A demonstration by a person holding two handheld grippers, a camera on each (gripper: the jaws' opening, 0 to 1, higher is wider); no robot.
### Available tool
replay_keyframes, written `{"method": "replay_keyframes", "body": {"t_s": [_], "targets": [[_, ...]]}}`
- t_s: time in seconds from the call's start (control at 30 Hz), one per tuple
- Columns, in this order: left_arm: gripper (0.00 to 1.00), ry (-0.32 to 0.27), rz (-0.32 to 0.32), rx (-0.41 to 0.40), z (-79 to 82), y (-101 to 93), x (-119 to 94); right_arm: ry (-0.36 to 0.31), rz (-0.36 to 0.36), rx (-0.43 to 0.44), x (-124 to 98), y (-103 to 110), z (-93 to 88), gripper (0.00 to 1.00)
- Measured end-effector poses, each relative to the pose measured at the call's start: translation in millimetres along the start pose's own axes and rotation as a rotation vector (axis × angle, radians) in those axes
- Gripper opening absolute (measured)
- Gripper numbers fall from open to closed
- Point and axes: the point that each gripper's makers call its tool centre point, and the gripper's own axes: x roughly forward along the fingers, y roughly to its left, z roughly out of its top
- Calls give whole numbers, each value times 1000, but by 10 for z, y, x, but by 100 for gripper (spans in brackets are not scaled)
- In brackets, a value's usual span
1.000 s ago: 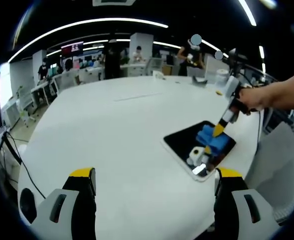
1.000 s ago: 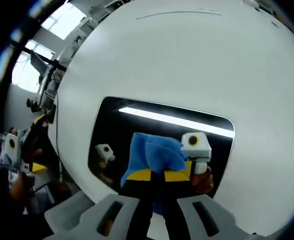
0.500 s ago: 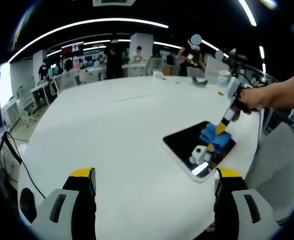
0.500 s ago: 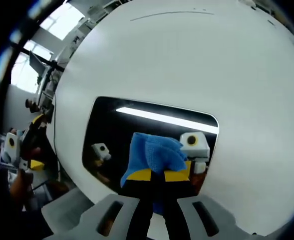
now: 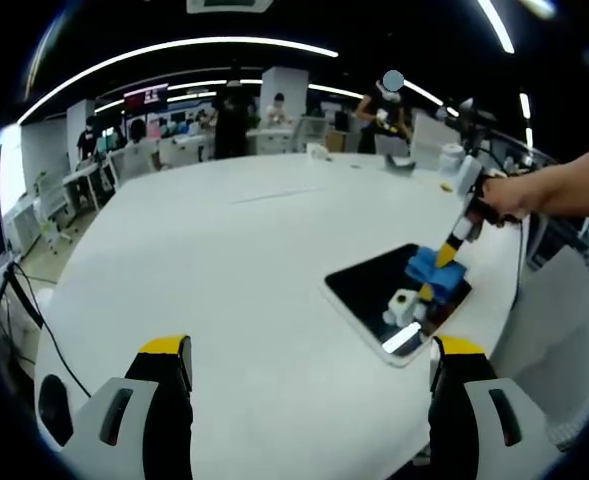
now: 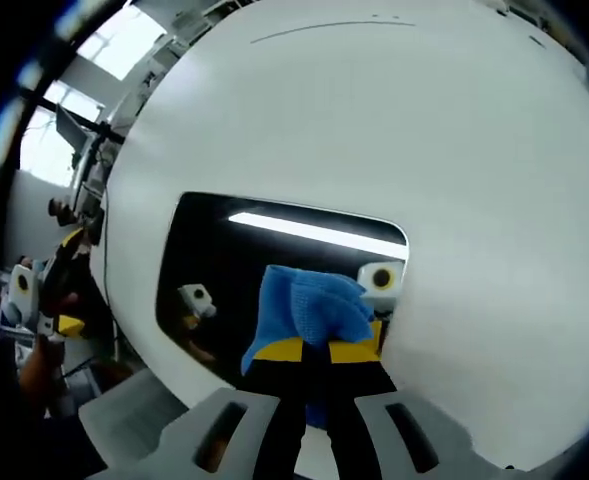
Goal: Wipe the mirror surface with the cleaning cloth until all visible marks leave the cleaned area.
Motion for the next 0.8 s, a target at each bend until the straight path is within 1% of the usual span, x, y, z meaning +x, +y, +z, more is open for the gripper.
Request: {"method": "replay_keyframes", "body": {"t_s": [0.2, 0.6, 0.8], "targets": [[100, 1, 0, 0, -11, -13, 7, 2, -10, 1, -54, -37, -44, 1], [100, 1, -7, 1, -9, -42, 40, 3, -28, 5, -67, -161, -45, 1], [100, 6, -13, 12, -14, -65, 50, 4, -30, 7, -85, -156, -66, 1]]}}
